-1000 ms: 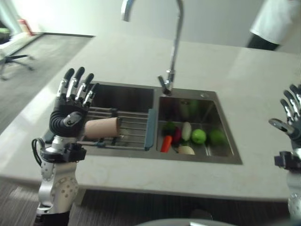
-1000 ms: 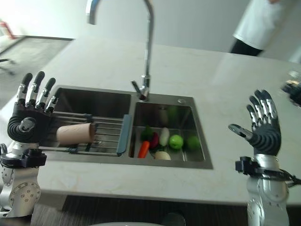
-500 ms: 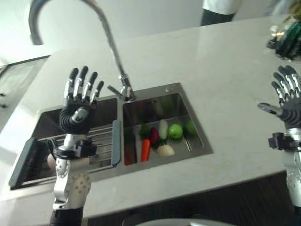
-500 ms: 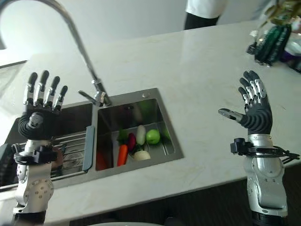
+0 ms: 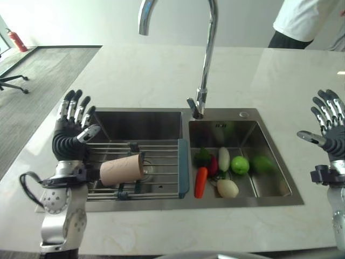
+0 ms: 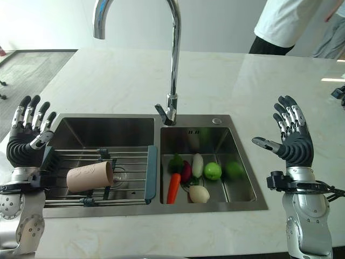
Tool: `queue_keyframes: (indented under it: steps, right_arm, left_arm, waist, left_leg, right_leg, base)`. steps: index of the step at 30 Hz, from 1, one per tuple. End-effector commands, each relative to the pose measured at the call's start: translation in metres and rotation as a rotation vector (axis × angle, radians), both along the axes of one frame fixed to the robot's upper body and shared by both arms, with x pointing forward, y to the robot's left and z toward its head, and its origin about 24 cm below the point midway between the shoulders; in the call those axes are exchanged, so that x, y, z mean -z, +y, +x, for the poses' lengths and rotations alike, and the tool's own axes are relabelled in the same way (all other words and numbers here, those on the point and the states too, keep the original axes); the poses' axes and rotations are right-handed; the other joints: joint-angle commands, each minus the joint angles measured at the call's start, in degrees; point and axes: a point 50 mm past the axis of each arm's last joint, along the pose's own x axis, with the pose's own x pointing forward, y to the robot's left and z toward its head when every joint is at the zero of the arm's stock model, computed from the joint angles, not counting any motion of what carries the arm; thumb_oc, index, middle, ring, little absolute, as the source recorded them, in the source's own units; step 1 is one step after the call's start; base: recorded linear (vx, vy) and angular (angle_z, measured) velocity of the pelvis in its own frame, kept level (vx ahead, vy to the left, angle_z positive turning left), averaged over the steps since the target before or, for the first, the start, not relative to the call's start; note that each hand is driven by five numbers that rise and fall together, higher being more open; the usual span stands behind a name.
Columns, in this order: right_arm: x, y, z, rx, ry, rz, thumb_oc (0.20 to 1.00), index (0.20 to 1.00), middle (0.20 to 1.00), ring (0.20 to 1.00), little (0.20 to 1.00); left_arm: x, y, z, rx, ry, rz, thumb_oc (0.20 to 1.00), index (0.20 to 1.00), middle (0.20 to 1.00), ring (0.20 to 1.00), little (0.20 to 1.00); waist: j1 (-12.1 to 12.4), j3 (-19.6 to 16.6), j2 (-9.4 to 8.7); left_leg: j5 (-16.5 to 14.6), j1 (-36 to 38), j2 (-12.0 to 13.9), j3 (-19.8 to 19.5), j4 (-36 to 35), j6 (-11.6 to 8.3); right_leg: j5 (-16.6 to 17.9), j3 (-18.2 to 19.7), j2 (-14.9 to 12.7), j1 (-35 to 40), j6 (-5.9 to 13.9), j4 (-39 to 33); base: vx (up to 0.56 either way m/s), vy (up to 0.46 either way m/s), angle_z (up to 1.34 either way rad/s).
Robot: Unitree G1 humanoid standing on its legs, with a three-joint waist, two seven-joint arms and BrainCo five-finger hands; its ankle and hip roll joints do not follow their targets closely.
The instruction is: Place the dishes in the dishwasher.
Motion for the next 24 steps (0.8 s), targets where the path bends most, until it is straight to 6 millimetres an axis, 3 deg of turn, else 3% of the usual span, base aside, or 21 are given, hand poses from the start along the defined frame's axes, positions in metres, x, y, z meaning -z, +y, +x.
queue_keyframes:
  steps: [1, 6, 9, 11, 16, 24]
  right_arm:
    - [-0.030, -0.001, -0.003, -0.013, -0.121, -0.062, 1.000, 1.000, 1.000, 1.000, 1.000]
    - [-0.026, 0.000, -0.003, -0.034, -0.090, -0.065, 1.000, 1.000, 1.000, 1.000, 1.000]
    - [-0.027, 0.000, -0.001, -0.044, -0.074, -0.084, 1.000, 1.000, 1.000, 1.000, 1.000]
    - [-0.030, -0.003, 0.000, -0.046, -0.065, -0.102, 1.000, 1.000, 1.000, 1.000, 1.000]
    - [-0.036, -0.007, 0.005, -0.056, -0.046, -0.144, 1.000, 1.000, 1.000, 1.000, 1.000]
    - [-0.042, -0.007, 0.012, -0.071, -0.036, -0.188, 1.000, 1.000, 1.000, 1.000, 1.000]
  left_arm:
    - [-0.023, 0.009, -0.001, -0.094, -0.080, 0.120, 1.000, 1.000, 1.000, 1.000, 1.000]
    - [-0.019, 0.017, -0.006, -0.187, -0.024, 0.250, 1.000, 1.000, 1.000, 1.000, 1.000]
    - [-0.021, 0.021, -0.008, -0.309, 0.016, 0.509, 1.000, 1.000, 1.000, 1.000, 1.000]
    - [-0.025, 0.030, -0.009, -0.396, 0.074, 0.809, 1.000, 1.000, 1.000, 1.000, 1.000]
    - [-0.029, 0.055, -0.007, -0.442, 0.262, 1.155, 1.000, 1.000, 1.000, 1.000, 1.000]
    - [-0.032, 0.052, 0.011, -0.351, 0.368, 1.369, 1.000, 1.000, 1.000, 1.000, 1.000]
  waist:
    - [-0.40, -1.12, 2.67]
    - [0.91, -1.07, 2.62]
    - [1.51, -1.01, 2.74]
    - [1.78, -0.97, 3.04]
    - [1.96, -0.77, 3.86]
    - [1.79, -0.53, 4.52]
  left_leg:
    - [-4.56, 2.94, 4.94, 1.24, 0.10, -2.20]
    - [-4.25, 2.53, 5.00, 0.26, 0.10, -2.38]
    - [-3.81, 2.20, 5.35, 0.15, 0.10, -2.73]
    - [-3.48, 1.85, 5.39, -0.09, 0.10, -3.05]
    - [-2.88, 1.57, 5.38, -0.21, 0.10, -3.34]
    - [-2.74, 1.19, 5.04, -0.55, 0.10, -3.27]
  right_leg:
    - [-3.58, -2.20, 0.67, 1.00, 0.28, -0.03]
    - [-4.01, -3.06, 0.75, 1.62, 0.15, -0.03]
    - [-4.29, -3.64, 0.92, 2.02, 0.08, -0.03]
    - [-4.44, -3.82, 1.09, 2.21, 0.10, -0.03]
    - [-4.63, -3.81, 1.33, 2.69, 0.28, -0.03]
    - [-4.77, -3.91, 1.20, 3.13, 0.73, -0.03]
  base:
    - [0.03, 0.017, 0.10]
    - [0.03, 0.003, 0.12]
    - [0.03, -0.002, 0.11]
    - [0.04, 0.014, 0.18]
    - [0.03, 0.050, 0.04]
    - [0.00, 0.046, 0.01]
